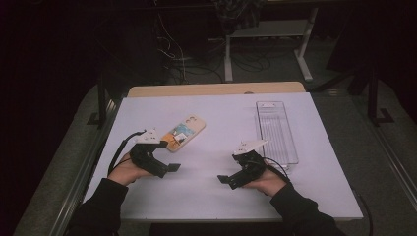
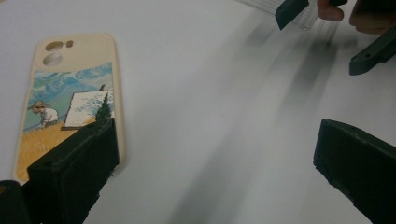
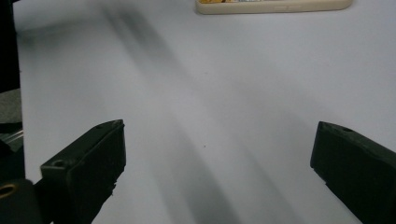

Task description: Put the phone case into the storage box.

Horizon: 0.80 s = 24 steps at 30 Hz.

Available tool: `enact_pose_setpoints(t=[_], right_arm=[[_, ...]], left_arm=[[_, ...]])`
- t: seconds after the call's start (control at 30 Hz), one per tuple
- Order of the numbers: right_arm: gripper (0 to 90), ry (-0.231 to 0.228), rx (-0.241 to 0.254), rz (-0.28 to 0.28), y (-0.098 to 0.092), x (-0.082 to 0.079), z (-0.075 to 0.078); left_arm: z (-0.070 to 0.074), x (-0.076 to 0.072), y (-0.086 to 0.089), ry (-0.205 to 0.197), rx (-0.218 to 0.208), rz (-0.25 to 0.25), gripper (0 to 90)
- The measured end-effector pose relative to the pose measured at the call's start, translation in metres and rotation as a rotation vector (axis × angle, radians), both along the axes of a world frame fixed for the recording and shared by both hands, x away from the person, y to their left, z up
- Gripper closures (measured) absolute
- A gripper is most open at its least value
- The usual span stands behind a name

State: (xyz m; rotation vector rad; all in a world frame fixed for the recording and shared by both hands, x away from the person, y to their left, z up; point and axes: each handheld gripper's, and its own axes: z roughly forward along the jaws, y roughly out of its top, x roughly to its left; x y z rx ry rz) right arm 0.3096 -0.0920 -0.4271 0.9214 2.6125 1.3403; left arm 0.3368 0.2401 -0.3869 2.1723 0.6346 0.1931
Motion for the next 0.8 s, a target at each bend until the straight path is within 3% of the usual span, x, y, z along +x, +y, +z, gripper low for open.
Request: enact_pose_setpoints(t=[0.13,0.8], right_arm=[[3.3,0.022,0.007,0.009,0.001,-0.001,0.0],[0.0,-0.026,-0.029,0.001,0.002,-0.003,0.003]], left_arm=[[0.005,0.008,0.002,-0.007,-0.013,0.011,0.0],[0.021,0.042,0.0,-0.047,-0.008,0.053,0.0]])
